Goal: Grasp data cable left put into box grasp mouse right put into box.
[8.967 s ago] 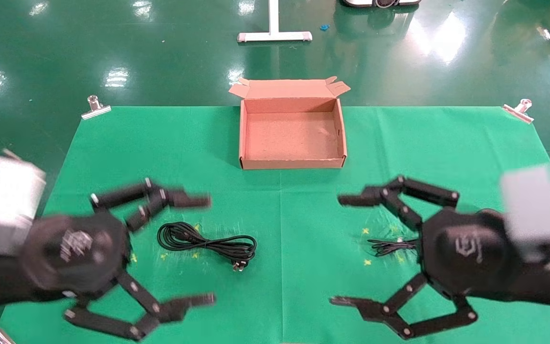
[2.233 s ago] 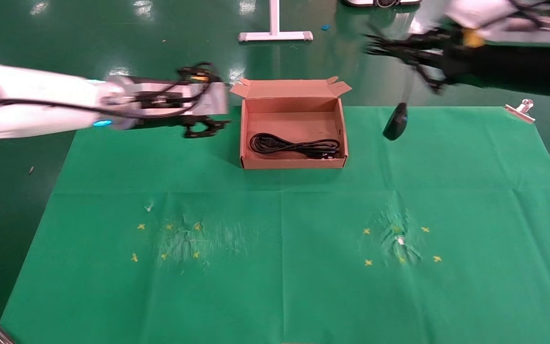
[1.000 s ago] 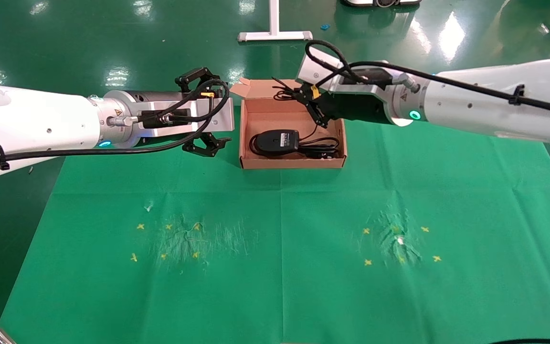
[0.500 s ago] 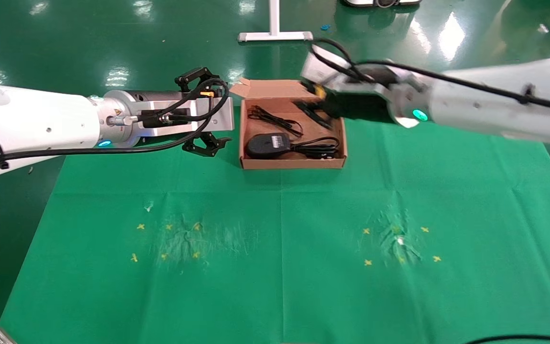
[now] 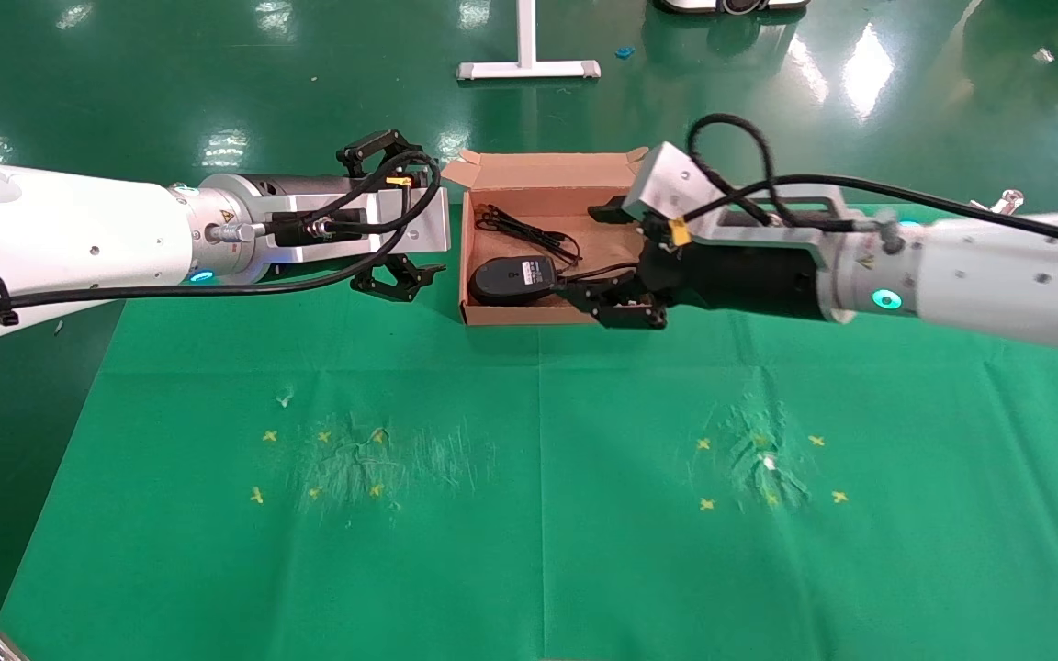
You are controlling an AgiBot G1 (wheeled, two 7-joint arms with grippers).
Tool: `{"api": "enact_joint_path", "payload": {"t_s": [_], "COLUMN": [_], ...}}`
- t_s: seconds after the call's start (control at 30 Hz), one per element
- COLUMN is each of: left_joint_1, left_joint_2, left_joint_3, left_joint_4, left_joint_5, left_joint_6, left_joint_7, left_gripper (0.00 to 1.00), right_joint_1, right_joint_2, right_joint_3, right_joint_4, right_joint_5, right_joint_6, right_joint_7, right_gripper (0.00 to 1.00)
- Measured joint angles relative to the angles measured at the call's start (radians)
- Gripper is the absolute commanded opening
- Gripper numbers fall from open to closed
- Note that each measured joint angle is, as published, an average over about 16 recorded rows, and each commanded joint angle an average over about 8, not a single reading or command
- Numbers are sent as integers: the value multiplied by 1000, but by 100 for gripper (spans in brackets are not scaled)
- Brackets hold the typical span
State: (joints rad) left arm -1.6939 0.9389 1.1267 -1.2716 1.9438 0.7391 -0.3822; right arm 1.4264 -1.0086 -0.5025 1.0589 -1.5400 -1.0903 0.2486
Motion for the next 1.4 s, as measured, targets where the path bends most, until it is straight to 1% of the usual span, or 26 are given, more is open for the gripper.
{"api": "enact_joint_path", "payload": {"t_s": [0.7,0.87,1.1,1.27,1.4], "left_joint_1": [0,8,47,93,135], "left_joint_2": [0,-4,-25,-49,-71], "left_joint_3": [0,-11,-64,-128,-184], "left_joint_4": [0,0,-1,-2,-2], "left_joint_5": [0,-16,-92,-183,-264], "left_joint_6": [0,10,57,114,164], "left_joint_7": [0,3,15,29,42], "left_gripper": [100,100,100,100,100], "right_joint_1": [-176,-218,-277,-314,-335], "right_joint_2": [199,246,313,355,379], "right_joint_3": [112,138,175,199,212], "right_joint_4": [113,140,177,201,214], "right_joint_5": [405,501,637,723,771], "right_joint_6": [-203,-251,-319,-362,-386], "right_joint_7": [-30,-38,-48,-54,-58], "right_gripper": [100,100,100,100,100]}}
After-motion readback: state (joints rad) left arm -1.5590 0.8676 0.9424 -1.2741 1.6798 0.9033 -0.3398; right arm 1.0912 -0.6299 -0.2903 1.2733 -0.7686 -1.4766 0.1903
